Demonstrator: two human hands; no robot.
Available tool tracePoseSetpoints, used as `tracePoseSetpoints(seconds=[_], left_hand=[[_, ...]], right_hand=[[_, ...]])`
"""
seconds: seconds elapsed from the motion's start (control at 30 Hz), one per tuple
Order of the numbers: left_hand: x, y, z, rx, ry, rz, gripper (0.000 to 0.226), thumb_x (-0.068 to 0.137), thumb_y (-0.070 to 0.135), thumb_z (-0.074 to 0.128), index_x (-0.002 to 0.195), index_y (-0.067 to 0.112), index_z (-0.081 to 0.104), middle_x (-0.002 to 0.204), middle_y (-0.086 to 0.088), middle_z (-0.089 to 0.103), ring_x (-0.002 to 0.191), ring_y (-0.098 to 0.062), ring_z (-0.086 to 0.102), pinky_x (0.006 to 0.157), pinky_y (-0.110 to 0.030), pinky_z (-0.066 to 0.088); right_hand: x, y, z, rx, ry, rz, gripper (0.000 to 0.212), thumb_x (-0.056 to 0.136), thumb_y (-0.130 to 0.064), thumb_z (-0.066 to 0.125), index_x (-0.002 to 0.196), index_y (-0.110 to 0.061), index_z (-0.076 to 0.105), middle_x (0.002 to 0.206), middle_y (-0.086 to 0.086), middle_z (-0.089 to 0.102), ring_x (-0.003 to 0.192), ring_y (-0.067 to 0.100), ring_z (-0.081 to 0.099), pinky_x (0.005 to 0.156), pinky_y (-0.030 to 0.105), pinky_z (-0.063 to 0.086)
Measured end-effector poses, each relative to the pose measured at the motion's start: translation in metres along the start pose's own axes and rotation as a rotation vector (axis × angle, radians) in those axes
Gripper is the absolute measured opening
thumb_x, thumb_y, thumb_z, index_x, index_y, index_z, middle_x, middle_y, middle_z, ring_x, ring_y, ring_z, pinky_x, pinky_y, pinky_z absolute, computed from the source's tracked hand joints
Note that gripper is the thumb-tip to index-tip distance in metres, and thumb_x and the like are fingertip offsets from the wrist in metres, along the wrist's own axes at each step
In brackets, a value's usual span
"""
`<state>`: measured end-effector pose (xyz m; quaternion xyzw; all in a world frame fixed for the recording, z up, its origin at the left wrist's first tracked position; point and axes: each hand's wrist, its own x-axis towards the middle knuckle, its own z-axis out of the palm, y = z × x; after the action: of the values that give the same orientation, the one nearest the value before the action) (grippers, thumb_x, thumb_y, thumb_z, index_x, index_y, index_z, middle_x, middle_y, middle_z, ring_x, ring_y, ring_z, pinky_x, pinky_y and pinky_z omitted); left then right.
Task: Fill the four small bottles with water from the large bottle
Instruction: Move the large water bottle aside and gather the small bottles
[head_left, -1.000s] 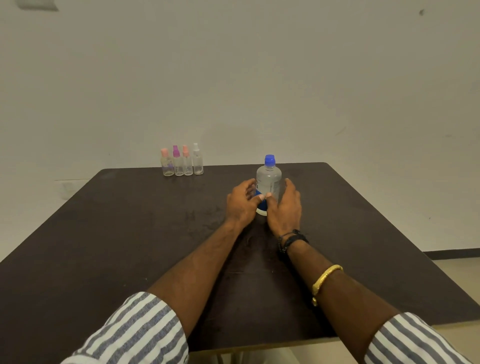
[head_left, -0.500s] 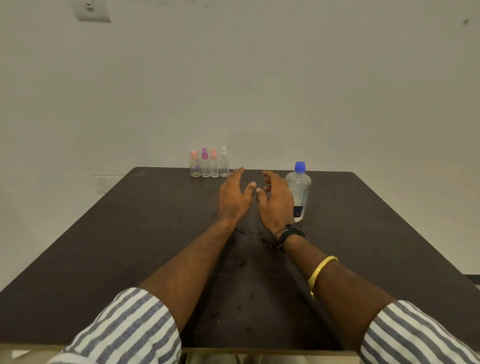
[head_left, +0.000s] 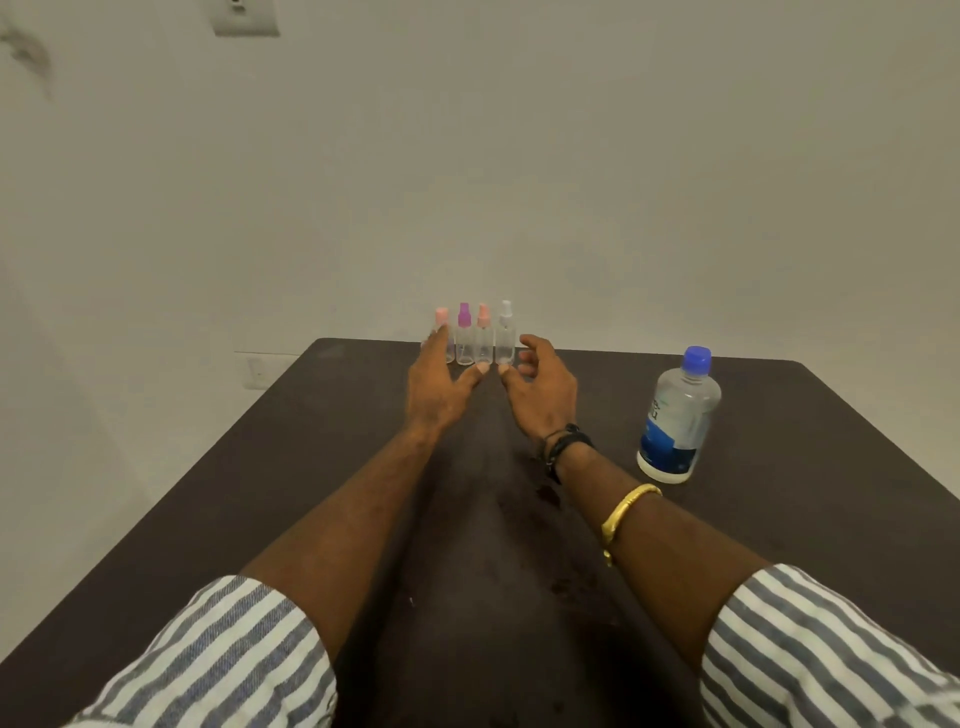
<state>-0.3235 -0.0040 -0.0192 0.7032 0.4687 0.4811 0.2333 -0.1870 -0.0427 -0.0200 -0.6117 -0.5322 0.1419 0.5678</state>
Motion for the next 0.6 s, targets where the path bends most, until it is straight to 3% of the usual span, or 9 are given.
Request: tracePoseSetpoints(seconds=[0.07,0.13,0.23,0.3,0.37,0.6], left_hand=[[0.014,-0.014,-0.004,0.016,0.005,-0.031,0.080,0.091,0.027,0.075,0.157,0.012,0.033,0.149,-0.001,0.050,0.134,-0.011,0.046,0.114,-0.026,0.034],[0.029,-0.030,-0.007,0.027,-0.005,-0.069,0.087,0.091,0.027,0.075,0.159,0.008,0.024,0.162,-0.008,0.036,0.151,-0.021,0.029,0.123,-0.034,0.024],[0.052,-0.056,-0.008,0.038,-0.027,-0.107,0.097,0.090,0.033,0.077,0.162,0.012,0.016,0.169,-0.007,0.019,0.156,-0.023,0.017,0.127,-0.044,0.022],[0.066,-0.070,-0.007,0.038,-0.039,-0.130,0.101,0.087,0.035,0.079,0.162,0.014,0.014,0.170,-0.004,0.017,0.156,-0.022,0.017,0.126,-0.042,0.022],[0.078,-0.083,-0.004,0.028,-0.051,-0.153,0.106,0.085,0.037,0.081,0.163,0.016,0.013,0.170,-0.003,0.017,0.156,-0.022,0.019,0.125,-0.039,0.024],[0.116,-0.121,0.015,-0.033,-0.107,-0.201,0.117,0.073,0.039,0.090,0.162,0.018,0.016,0.167,-0.007,0.026,0.152,-0.027,0.028,0.122,-0.043,0.032]], right_hand=[[0.016,0.004,0.011,0.043,-0.006,0.052,0.044,0.092,-0.020,0.069,0.135,-0.016,0.058,0.121,0.007,0.066,0.104,0.016,0.064,0.093,0.030,0.053],[0.032,0.011,0.021,0.061,-0.003,0.090,0.042,0.093,-0.017,0.068,0.134,-0.015,0.059,0.119,0.008,0.068,0.098,0.012,0.064,0.085,0.018,0.050],[0.053,0.024,0.037,0.053,0.030,0.141,0.039,0.091,-0.015,0.070,0.129,-0.012,0.063,0.115,0.009,0.070,0.093,0.012,0.064,0.072,0.002,0.043],[0.066,0.035,0.048,0.020,0.048,0.148,0.041,0.088,-0.017,0.073,0.128,-0.012,0.063,0.117,0.009,0.069,0.103,0.019,0.065,0.085,0.015,0.050],[0.077,0.046,0.057,-0.036,0.059,0.146,0.049,0.086,-0.021,0.077,0.130,-0.012,0.061,0.123,0.010,0.065,0.115,0.024,0.061,0.096,0.028,0.048],[0.112,0.080,0.078,0.007,0.033,0.215,0.103,0.069,-0.025,0.092,0.153,-0.014,0.034,0.150,0.011,0.045,0.140,0.027,0.042,0.114,0.038,0.039]])
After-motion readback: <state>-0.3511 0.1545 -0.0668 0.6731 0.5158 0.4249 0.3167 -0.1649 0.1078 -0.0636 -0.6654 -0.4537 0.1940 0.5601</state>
